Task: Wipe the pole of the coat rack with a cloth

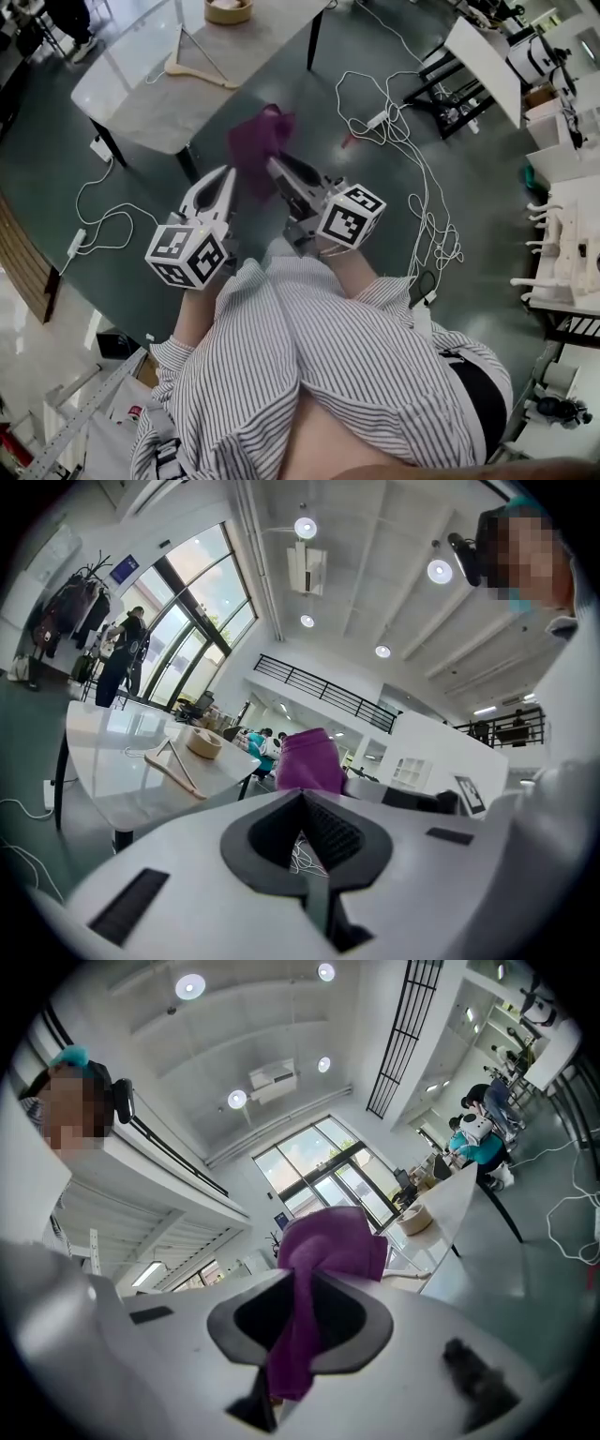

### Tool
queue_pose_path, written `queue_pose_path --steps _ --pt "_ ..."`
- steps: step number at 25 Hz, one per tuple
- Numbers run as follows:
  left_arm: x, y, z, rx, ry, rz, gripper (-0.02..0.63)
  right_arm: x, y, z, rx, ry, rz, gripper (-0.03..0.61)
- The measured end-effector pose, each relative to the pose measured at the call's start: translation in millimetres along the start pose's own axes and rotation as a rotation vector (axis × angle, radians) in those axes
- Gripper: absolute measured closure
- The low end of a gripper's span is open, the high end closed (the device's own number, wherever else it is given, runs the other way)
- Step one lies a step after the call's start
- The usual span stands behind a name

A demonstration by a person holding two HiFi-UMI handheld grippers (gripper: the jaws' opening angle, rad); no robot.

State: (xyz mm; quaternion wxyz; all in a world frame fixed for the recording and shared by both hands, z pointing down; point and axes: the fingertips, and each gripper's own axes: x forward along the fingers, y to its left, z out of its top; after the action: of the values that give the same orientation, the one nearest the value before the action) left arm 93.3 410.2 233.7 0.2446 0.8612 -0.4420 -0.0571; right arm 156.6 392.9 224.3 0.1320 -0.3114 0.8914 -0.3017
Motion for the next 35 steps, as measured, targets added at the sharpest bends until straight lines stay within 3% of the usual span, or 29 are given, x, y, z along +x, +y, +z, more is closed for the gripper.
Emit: queue_pose_path --steps 12,26,35 --pt "58 70 22 -0.036 0.009 0.045 0.604 64 -61 17 0.018 0.017 -0.009 0.517" --pt "209 162 92 -0.037 0.014 0.135 0.604 174 -194 125 0.01 0.051 0.013 0.517" --pt "287 200 124 -0.036 0.001 0.181 0.604 236 -250 165 -0.001 0.108 0.078 0.517"
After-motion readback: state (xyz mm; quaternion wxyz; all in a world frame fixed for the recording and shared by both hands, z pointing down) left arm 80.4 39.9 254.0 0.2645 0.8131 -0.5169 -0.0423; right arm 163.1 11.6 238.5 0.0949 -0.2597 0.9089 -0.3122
